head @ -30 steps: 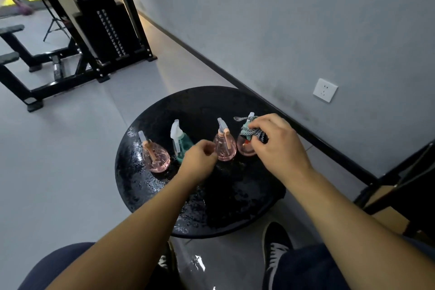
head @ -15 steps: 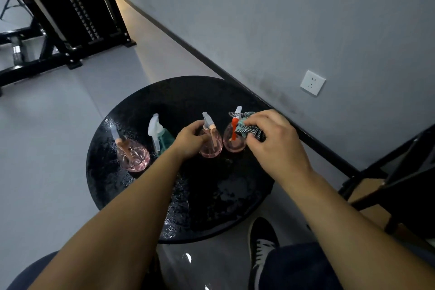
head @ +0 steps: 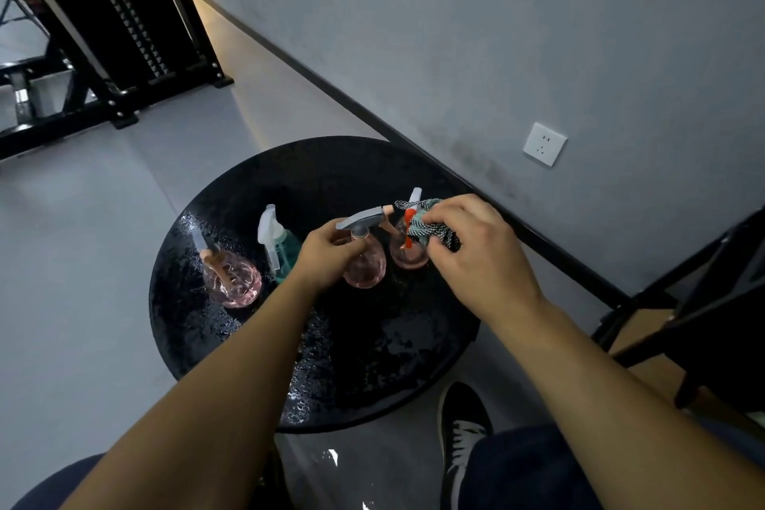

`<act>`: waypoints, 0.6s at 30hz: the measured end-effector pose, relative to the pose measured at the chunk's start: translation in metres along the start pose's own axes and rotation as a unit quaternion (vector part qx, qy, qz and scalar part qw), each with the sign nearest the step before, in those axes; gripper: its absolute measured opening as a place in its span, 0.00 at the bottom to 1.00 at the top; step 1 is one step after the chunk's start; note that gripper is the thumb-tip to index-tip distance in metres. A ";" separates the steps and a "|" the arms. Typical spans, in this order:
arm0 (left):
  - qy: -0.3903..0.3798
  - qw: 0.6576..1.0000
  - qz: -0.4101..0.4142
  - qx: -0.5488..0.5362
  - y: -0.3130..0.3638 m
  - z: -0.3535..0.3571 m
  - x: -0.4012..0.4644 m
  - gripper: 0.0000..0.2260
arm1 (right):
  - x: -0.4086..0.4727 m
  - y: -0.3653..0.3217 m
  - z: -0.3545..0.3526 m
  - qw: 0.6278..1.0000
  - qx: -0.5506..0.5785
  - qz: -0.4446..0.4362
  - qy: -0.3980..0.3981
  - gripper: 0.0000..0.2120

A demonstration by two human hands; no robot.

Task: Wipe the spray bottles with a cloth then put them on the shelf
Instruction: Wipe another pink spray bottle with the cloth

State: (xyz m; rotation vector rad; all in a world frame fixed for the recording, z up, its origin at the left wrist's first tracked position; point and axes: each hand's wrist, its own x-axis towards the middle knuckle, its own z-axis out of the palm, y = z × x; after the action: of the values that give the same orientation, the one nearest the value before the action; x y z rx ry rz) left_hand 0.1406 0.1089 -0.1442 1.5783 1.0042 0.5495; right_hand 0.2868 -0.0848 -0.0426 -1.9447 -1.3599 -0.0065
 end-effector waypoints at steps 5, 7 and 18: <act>0.030 1.000 0.004 0.006 -0.002 -0.001 -0.004 0.10 | 0.000 0.000 -0.001 1.000 0.008 0.000 0.004 0.12; 0.028 1.000 -0.001 0.008 -0.002 -0.001 -0.006 0.11 | 0.000 0.000 -0.002 1.000 0.009 -0.001 0.008 0.12; 0.035 0.998 0.018 0.049 0.018 -0.001 -0.021 0.03 | 0.003 0.000 -0.005 1.000 0.017 0.017 0.006 0.13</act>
State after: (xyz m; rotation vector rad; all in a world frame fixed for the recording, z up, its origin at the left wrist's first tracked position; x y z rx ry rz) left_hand 0.1337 0.0917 -0.1235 1.6757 1.0709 0.5913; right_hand 0.2901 -0.0850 -0.0377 -1.9355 -1.3114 0.0205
